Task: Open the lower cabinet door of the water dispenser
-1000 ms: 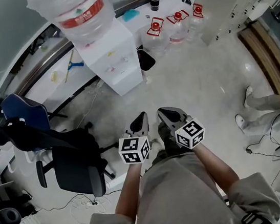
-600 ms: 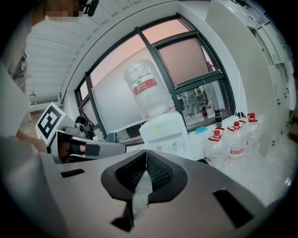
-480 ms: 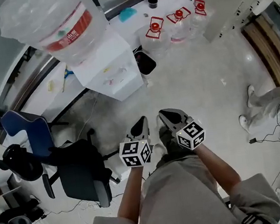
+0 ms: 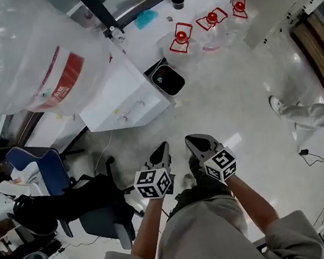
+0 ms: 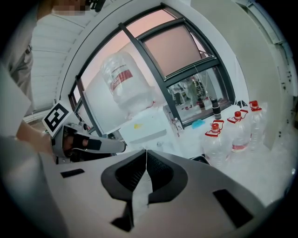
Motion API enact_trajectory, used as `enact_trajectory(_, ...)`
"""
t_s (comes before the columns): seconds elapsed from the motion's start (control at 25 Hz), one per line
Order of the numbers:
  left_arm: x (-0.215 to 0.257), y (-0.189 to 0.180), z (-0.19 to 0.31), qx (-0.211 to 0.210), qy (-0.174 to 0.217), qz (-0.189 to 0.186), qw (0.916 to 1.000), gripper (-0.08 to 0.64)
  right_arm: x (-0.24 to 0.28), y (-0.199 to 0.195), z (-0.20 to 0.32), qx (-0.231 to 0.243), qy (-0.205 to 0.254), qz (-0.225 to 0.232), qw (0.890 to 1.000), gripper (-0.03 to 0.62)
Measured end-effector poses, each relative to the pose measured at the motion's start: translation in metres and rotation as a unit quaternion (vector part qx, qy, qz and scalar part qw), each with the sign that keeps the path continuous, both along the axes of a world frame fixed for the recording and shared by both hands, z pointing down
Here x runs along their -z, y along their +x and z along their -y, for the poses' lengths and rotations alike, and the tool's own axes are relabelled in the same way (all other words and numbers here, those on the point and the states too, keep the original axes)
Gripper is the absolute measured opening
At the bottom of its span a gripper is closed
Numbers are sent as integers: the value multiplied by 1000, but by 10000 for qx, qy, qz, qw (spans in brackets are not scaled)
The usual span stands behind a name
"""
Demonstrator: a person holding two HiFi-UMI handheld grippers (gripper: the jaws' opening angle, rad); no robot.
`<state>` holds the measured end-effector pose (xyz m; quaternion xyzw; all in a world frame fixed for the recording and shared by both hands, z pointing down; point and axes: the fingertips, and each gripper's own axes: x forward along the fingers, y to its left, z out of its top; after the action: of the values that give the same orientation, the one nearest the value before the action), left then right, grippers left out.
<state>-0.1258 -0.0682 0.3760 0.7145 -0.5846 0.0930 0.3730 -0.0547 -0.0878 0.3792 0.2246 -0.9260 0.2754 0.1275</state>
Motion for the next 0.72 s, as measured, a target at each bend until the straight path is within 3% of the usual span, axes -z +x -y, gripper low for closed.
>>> enact_trajectory(0.48, -61, -14, 48, -34, -393, 173, 9991, 8, -75, -11, 49, 116, -190, 76, 9997, 11)
enact_trajectory(0.72, -106, -30, 58, 55, -513, 231, 9984, 8, -130, -24, 72, -23, -178, -103, 9998, 11)
